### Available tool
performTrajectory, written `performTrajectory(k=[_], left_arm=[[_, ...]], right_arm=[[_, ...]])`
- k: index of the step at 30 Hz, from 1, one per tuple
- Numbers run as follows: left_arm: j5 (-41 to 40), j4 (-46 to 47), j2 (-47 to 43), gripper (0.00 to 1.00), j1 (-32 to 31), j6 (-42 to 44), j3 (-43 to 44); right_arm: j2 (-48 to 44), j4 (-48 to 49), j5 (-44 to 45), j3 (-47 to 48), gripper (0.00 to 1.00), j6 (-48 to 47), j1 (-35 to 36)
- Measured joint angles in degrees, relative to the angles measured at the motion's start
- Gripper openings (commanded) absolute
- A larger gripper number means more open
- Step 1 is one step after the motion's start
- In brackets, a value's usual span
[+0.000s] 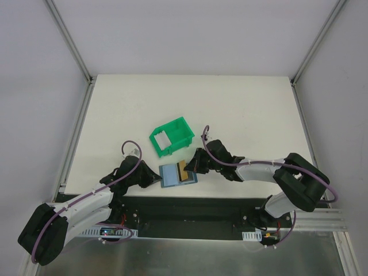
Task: Put the credit cards into the card holder
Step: Insert the credit card into the card holder.
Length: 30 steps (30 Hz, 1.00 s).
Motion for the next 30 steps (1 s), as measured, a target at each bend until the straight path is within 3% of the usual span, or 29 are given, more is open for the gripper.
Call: performTrajectory(k=[30], left_arm=[[0.0,0.2,0.3,0.00,0.0,0.0,0.0]], right_arm=[[3.9,7.3,-1.3,-2.0,0.00,4.3,-0.5]])
